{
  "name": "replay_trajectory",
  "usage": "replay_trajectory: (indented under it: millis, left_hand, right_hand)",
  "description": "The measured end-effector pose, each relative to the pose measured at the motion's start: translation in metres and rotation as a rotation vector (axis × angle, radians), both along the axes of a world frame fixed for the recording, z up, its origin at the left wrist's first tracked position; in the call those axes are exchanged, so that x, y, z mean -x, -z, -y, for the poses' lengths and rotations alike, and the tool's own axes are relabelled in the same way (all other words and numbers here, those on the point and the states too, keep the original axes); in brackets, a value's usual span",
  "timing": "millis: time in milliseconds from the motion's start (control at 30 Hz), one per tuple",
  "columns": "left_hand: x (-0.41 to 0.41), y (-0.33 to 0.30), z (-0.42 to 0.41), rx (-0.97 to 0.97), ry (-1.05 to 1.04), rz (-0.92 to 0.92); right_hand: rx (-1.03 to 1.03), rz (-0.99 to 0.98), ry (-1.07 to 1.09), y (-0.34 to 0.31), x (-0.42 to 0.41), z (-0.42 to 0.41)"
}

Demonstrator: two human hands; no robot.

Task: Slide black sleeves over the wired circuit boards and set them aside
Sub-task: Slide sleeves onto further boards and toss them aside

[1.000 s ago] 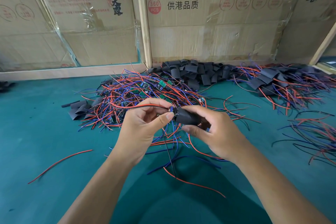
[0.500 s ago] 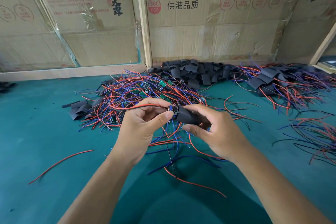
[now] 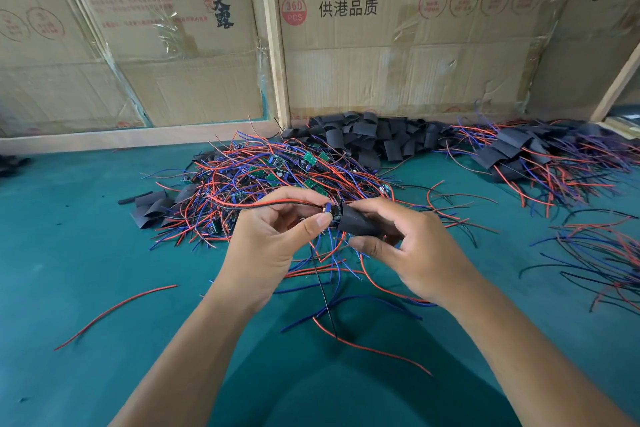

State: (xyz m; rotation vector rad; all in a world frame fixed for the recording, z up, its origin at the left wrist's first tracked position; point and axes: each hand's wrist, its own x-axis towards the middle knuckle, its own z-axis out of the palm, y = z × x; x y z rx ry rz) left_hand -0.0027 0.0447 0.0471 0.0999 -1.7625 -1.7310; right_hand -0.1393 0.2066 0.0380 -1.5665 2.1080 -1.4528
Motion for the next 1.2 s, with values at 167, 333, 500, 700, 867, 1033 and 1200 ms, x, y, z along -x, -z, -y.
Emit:
replay_trajectory:
  millis: [167, 333, 500, 700, 867, 1033, 1200]
  left_hand:
    - [0.0, -0.001, -0.004, 0.148, -0.023, 0.0]
    - [0.001, -0.001, -0.004, 0.198, -0.048, 0.015]
    - [0.002, 0.0, -0.007, 0.181, -0.055, 0.03]
    - [0.004, 0.002, -0.008, 0.125, -0.043, 0.079]
    - [0.004, 0.004, -0.01, 0.083, -0.031, 0.107]
    - [0.007, 0.006, -0.012, 0.055, -0.037, 0.134]
    - [0.009, 0.01, -0.012, 0.02, -0.033, 0.148]
  right_hand:
    - [-0.005, -0.035, 0.005, 0.002, -0.002, 0.001]
    - [0.005, -0.051, 0.01, 0.001, -0.002, 0.0]
    - [0.01, -0.081, 0.027, 0.001, -0.002, 0.001]
    - [-0.031, -0.117, 0.041, 0.001, -0.002, 0.001]
    - [-0.027, -0.135, 0.042, 0.002, -0.003, 0.001]
    - [-0.023, -0.134, 0.032, 0.0, -0.004, 0.001]
    - [0.027, -0.262, 0.092, 0.002, -0.008, 0.004]
